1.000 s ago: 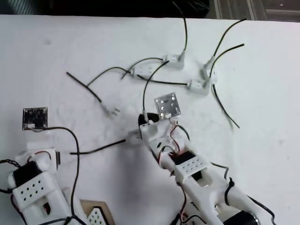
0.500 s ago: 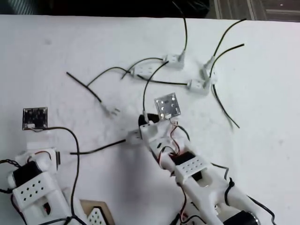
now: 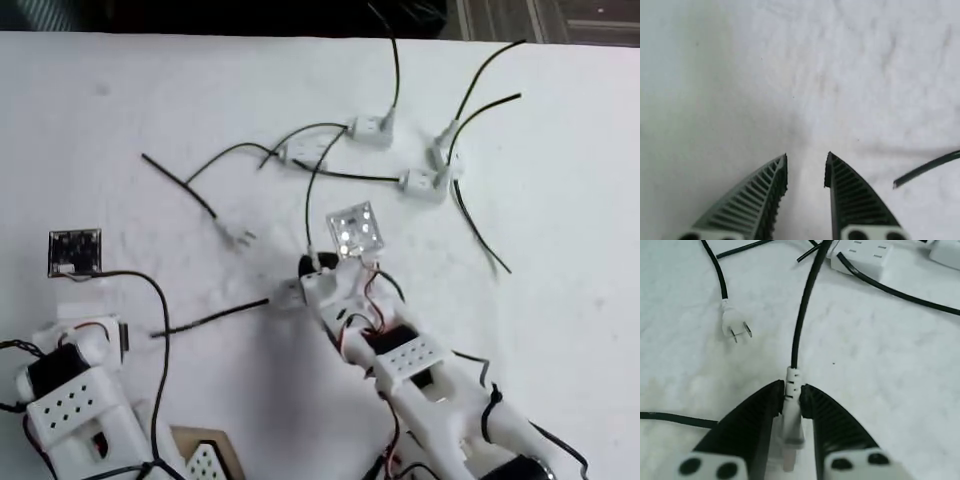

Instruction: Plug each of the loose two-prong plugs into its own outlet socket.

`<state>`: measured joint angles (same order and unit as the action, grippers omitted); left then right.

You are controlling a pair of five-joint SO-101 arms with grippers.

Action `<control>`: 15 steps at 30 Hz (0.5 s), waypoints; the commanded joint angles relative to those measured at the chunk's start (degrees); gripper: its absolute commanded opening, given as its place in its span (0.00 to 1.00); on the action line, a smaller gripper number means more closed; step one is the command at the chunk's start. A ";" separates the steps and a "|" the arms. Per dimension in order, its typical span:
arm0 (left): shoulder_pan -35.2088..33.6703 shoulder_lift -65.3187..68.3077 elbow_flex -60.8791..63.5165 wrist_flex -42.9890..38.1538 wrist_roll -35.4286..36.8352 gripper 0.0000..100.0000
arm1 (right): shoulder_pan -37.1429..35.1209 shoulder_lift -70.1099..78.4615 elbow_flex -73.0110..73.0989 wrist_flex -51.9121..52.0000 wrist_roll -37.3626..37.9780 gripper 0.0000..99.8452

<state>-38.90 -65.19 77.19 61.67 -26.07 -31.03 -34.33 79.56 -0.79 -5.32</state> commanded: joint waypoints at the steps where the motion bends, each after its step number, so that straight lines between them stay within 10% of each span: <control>1: 0.75 -0.84 -1.14 -0.88 0.00 0.14 | -1.63 -8.57 -0.79 5.76 0.70 0.02; 15: 23.96 -0.48 -5.63 -19.52 16.62 0.14 | -11.91 -52.44 -0.88 41.27 0.79 0.02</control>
<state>-20.44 -65.19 74.11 47.78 -13.32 -40.18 -81.19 79.56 37.45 -5.14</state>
